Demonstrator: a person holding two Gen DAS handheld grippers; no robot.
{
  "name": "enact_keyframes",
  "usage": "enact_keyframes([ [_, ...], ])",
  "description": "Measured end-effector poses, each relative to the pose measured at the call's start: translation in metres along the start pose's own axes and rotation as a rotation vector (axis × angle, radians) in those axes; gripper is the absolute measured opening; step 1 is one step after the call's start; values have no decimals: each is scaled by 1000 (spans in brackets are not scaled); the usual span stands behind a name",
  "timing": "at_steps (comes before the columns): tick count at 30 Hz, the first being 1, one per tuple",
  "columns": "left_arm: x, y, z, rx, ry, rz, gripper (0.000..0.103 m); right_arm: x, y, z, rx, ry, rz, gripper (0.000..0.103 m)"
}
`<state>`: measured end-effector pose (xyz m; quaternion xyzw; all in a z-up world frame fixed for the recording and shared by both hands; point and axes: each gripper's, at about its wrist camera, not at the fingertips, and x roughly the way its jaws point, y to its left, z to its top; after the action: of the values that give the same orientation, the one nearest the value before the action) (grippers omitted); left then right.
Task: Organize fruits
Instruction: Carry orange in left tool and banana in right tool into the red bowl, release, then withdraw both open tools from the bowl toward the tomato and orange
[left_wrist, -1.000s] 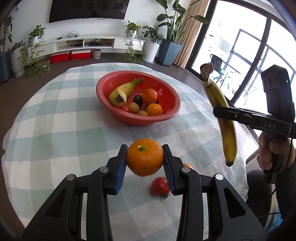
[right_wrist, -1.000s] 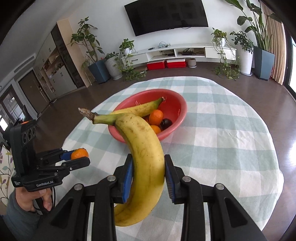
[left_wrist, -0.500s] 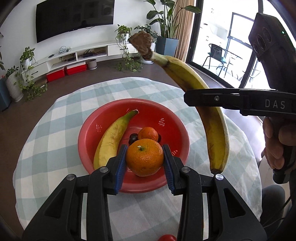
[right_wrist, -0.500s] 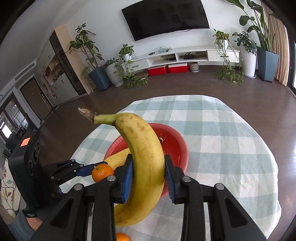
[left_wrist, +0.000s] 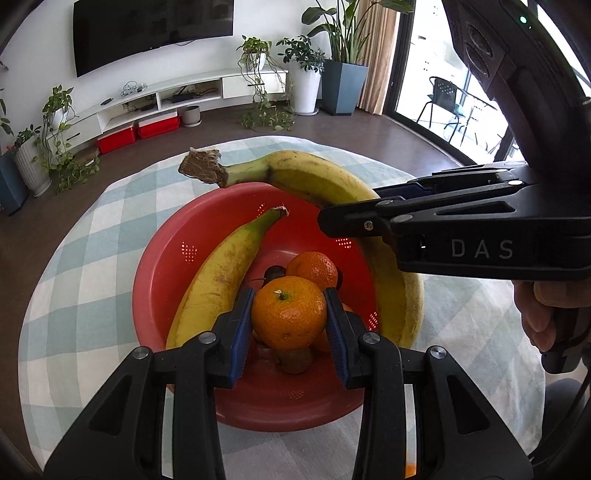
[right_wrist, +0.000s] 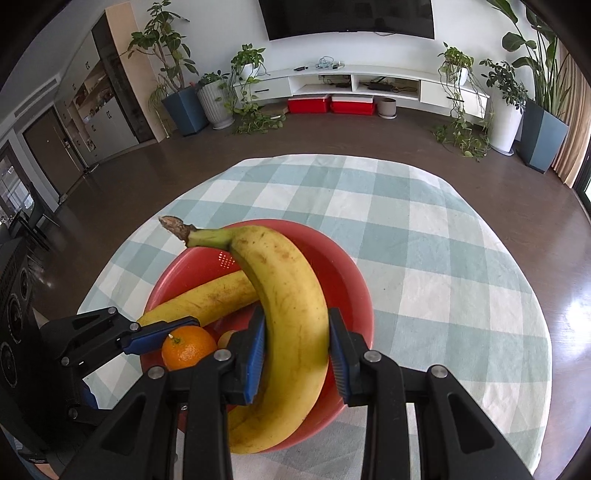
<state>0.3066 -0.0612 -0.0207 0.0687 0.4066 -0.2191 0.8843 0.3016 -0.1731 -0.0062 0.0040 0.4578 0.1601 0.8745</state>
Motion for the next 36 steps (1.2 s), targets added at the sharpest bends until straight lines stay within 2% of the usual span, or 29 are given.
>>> enact_keyframes([
  [11,12,0,4,22,3,16,36,20,-4,1,24,18,-26,34],
  [15,14,-1,5,35,2,12,44,24,-6,-2,34,22,-30,35],
  [19,13,-2,3,38,-7,12,47,24,-6,-3,35,20,-32,35],
  [23,4,-1,2,26,-34,12,66,23,-4,-4,24,21,-41,35],
  [30,-25,1,-6,11,-87,24,78,12,1,-9,-6,3,-66,40],
  [31,-31,1,-7,7,-97,23,80,8,3,-10,-9,-6,-62,44],
  [33,-44,1,-12,2,-114,23,90,0,6,-13,-14,-25,-71,53],
  [36,-62,-2,-22,11,-131,21,95,-15,10,-20,-10,-58,-53,67],
])
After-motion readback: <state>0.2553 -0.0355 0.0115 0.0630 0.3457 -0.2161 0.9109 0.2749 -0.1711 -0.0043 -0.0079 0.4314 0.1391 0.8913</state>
